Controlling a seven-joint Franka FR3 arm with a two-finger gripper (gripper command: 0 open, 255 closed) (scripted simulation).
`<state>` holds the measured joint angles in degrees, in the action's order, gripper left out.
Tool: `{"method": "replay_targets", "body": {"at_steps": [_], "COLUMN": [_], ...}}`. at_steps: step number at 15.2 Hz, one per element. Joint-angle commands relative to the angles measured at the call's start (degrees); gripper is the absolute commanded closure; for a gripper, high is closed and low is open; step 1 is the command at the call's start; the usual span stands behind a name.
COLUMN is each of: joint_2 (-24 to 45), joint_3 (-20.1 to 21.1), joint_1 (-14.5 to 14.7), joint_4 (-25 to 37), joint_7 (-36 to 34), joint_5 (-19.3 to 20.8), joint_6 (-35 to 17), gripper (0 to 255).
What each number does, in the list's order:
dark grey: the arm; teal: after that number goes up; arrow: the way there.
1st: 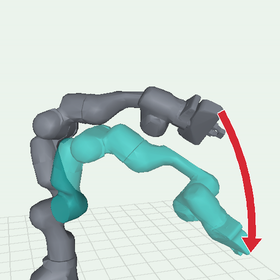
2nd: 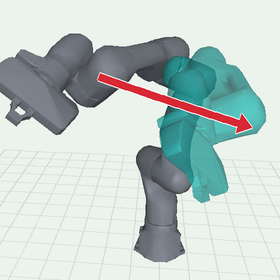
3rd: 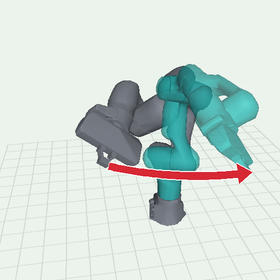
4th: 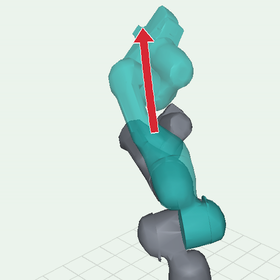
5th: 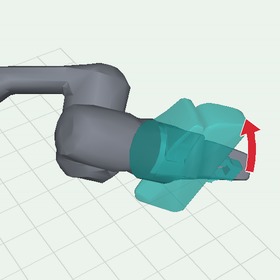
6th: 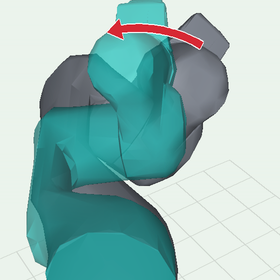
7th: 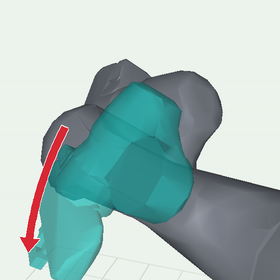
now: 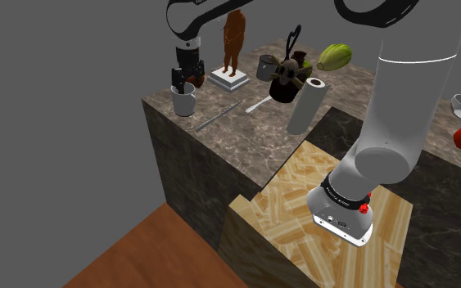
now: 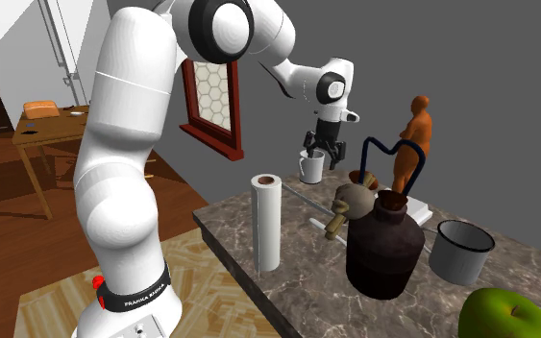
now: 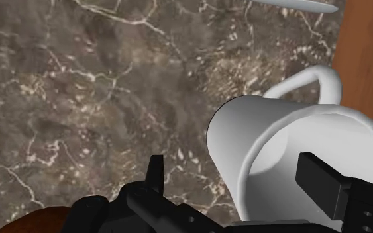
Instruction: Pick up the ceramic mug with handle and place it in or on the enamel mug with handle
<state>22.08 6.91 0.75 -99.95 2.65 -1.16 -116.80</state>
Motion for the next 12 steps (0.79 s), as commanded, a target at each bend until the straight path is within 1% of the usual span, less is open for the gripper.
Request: {"method": "replay_targets", "body": {"at_steps": [1, 3, 4, 12], "joint_2": [0.01, 0.01, 0.01, 0.01], "joint_3": [0.00, 0.00, 0.00, 0.00], "joint_1": [0.01, 0.00, 0.00, 0.00], "joint_4": [-0.02, -0.02, -0.02, -0.02], "joint_7": [-0.01, 0.00, 0.00, 0.00], "joint_5": [0.00, 0.00, 0.00, 0.00], "joint_6": [-0.05, -0.04, -0.04, -0.04], "gripper": [0, 0, 255, 255]}}
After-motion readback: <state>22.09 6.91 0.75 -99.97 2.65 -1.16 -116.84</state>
